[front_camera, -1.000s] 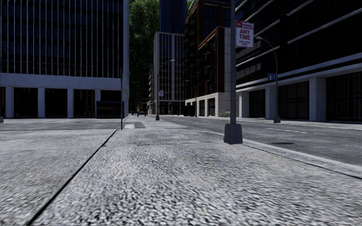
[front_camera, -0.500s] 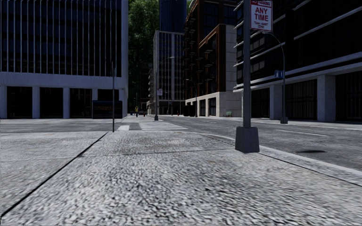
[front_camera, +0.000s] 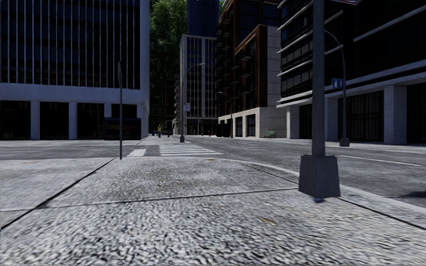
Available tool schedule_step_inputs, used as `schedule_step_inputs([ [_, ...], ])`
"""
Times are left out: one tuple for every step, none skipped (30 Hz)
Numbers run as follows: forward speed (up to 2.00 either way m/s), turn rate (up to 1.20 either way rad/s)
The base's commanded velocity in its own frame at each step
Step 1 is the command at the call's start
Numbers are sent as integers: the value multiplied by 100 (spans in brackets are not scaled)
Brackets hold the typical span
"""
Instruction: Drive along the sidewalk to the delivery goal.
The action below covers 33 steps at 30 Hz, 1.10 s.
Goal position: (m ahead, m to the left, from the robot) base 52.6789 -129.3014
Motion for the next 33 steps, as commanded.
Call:
schedule_step_inputs([
  [200, 0],
  [200, 0],
  [200, 0],
  [200, 0],
  [200, 0],
  [200, 0],
  [200, 0],
  [200, 0],
  [200, 0],
  [200, 0],
  [200, 0],
  [200, 0],
  [200, 0],
  [200, 0],
  [200, 0],
  [200, 0],
  [200, 0],
  [200, 0],
  [200, 0],
  [200, 0],
  [200, 0],
  [200, 0],
  [200, 0],
  [200, 0],
  [200, 0],
  [200, 0],
  [199, 0],
  [199, 0],
  [198, 0],
  [200, 0],
  [200, 0],
  [200, 0],
  [200, 0],
])
